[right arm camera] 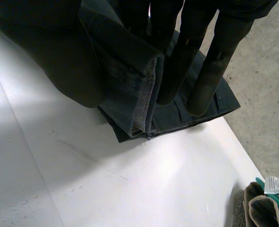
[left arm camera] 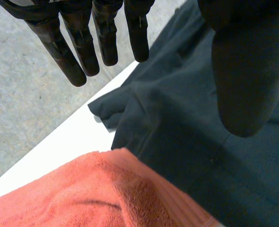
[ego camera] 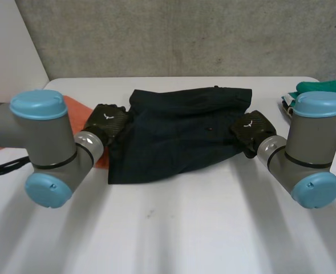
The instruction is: Fold the laundry.
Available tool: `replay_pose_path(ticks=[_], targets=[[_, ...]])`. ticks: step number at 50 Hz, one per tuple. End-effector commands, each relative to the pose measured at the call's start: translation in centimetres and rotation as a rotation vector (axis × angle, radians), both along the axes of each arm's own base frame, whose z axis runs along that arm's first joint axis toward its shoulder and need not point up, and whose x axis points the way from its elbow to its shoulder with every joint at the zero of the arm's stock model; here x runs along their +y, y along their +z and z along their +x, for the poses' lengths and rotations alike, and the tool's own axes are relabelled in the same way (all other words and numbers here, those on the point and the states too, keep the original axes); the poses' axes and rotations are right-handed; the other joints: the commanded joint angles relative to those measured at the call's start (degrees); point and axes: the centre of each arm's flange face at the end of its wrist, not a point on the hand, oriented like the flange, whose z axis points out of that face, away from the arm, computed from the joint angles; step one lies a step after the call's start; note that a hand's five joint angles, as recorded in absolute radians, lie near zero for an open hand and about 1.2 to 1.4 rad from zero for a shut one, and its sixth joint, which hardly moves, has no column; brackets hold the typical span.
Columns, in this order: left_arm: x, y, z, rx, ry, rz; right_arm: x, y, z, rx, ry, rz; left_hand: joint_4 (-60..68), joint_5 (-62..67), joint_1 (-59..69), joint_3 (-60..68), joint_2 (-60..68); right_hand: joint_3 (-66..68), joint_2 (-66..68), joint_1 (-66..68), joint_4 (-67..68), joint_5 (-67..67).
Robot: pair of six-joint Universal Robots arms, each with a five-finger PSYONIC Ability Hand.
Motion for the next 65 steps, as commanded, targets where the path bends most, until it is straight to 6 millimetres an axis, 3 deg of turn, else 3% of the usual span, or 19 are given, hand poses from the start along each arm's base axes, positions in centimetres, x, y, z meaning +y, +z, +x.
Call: replay_pose_path(ticks=[1,6,8,11,17,18,21,22,25,26,29,35,39,42,47,52,59,62,65], targets=[[-0.8,-2.1,-0.9,-0.095,-0.019,0.024,0.1,-0.2,0.1,-0.011,-0.009,0.011,7.2,7.5,6.6,7.1,7.1,8.1,8.1,5.3,7.9,7.5],[-0.2,-3.6,-1.8,-0.145,-0.03,0.06,0.1,-0.5,0.1,-0.003,-0.018,0.015,14.8,15.1,14.2,14.7,14.6,8.4,8.5,5.7,8.2,7.8],[-0.1,-3.6,-1.8,-0.15,-0.022,0.062,0.0,-0.6,0.0,-0.001,-0.024,0.017,27.9,28.2,27.3,27.8,27.7,9.4,9.5,6.7,9.2,8.8],[0.0,-2.7,-1.9,-0.136,-0.02,0.047,0.0,-0.8,-0.1,0.002,-0.027,0.022,58.3,58.6,57.7,58.2,58.2,18.3,18.3,15.6,18.1,17.7],[1.2,0.5,-2.3,-0.07,-0.056,0.002,0.4,-0.3,-0.3,0.004,-0.032,0.042,58.9,59.2,58.3,58.8,58.7,20.4,20.4,17.6,20.2,19.8],[1.8,1.8,-2.4,-0.048,-0.064,-0.015,0.5,0.0,-0.4,0.005,-0.034,0.048,58.9,59.2,58.3,58.8,58.7,20.4,20.4,17.6,20.2,19.8],[2.7,4.2,-2.4,-0.01,-0.077,-0.047,1.1,2.2,-1.2,-0.006,-0.05,0.057,58.9,59.2,58.3,58.8,58.7,20.4,20.4,17.6,20.2,19.8],[3.4,6.2,-2.4,0.023,-0.089,-0.081,1.2,4.1,-1.7,-0.024,-0.062,0.042,58.9,59.2,58.3,58.8,58.7,20.4,20.4,17.6,20.2,19.8],[4.1,9.3,-2.2,0.077,-0.1,-0.137,1.3,7.2,-2.4,-0.07,-0.082,-0.004,58.9,59.2,58.3,58.8,58.7,20.4,20.4,17.6,20.2,19.8],[4.7,11.6,-2.0,0.12,-0.107,-0.178,1.3,9.5,-2.8,-0.113,-0.093,-0.052,58.9,59.2,58.3,58.8,58.7,20.4,20.4,17.6,20.2,19.8],[5.5,15.0,-1.5,0.187,-0.117,-0.241,1.2,12.8,-3.4,-0.182,-0.106,-0.119,58.9,59.2,58.3,58.8,58.7,20.4,20.4,17.6,20.2,19.8],[8.6,25.6,1.1,0.398,-0.117,-0.421,2.6,21.5,-4.1,-0.321,-0.094,-0.292,58.9,59.2,58.3,58.8,58.7,20.4,20.4,17.6,20.2,19.8],[9.8,30.1,2.3,0.498,-0.12,-0.513,3.5,25.1,-4.2,-0.399,-0.078,-0.378,58.9,59.2,58.3,58.8,58.7,20.4,20.4,17.6,20.2,19.8],[9.5,32.0,2.6,0.551,-0.111,-0.558,3.7,26.4,-4.1,-0.453,-0.071,-0.404,58.9,59.2,58.3,58.8,58.7,20.4,20.4,17.6,20.2,19.8],[7.4,31.8,1.7,0.564,-0.093,-0.547,2.9,26.7,-3.7,-0.533,-0.07,-0.417,58.9,59.2,58.3,58.8,58.7,20.4,20.4,17.6,20.2,19.8],[3.5,28.6,-0.4,0.537,-0.075,-0.48,1.6,24.0,-2.2,-0.551,-0.073,-0.343,58.9,59.2,58.3,58.8,58.7,20.4,20.4,17.6,20.2,19.8],[-3.9,21.5,-3.2,0.48,-0.007,-0.432,-1.5,18.2,0.7,-0.587,-0.147,-0.284,58.9,59.2,58.3,58.8,58.7,20.4,20.4,17.6,20.2,19.8],[-7.6,17.6,-3.1,0.423,0.072,-0.426,-2.4,15.0,2.5,-0.611,-0.128,-0.263,58.9,59.2,58.3,58.8,58.7,20.4,20.4,17.6,20.2,19.8],[-11.0,13.8,-1.6,0.365,0.184,-0.418,-2.9,12.0,4.5,-0.615,-0.087,-0.267,58.9,59.2,58.3,58.8,58.7,20.4,20.4,17.6,20.2,19.8]])
